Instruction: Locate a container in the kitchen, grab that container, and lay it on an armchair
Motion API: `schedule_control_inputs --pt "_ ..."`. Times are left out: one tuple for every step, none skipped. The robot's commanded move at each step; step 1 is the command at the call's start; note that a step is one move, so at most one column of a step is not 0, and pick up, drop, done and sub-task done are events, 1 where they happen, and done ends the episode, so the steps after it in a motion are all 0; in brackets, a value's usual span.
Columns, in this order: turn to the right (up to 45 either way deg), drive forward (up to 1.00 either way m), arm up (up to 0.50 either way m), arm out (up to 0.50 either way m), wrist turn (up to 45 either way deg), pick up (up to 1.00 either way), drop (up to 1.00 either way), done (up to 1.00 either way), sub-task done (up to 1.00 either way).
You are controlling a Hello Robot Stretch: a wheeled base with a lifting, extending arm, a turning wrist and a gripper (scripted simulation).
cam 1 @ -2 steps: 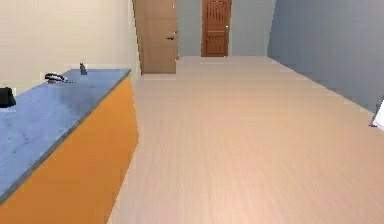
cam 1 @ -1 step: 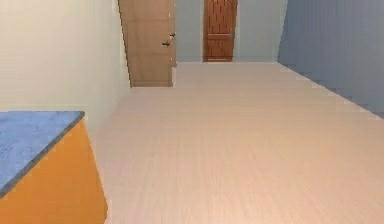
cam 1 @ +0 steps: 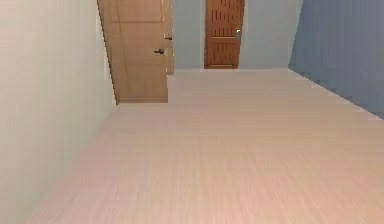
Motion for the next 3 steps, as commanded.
schedule_control_inputs --pt "-45.0 0.00 0.00 0.00 0.0 0.00 0.00 0.00 0.00" --pt "-45.0 0.00 0.00 0.00 0.0 0.00 0.00 0.00 0.00" --pt "-45.0 0.00 0.00 0.00 0.0 0.00 0.00 0.00 0.00"
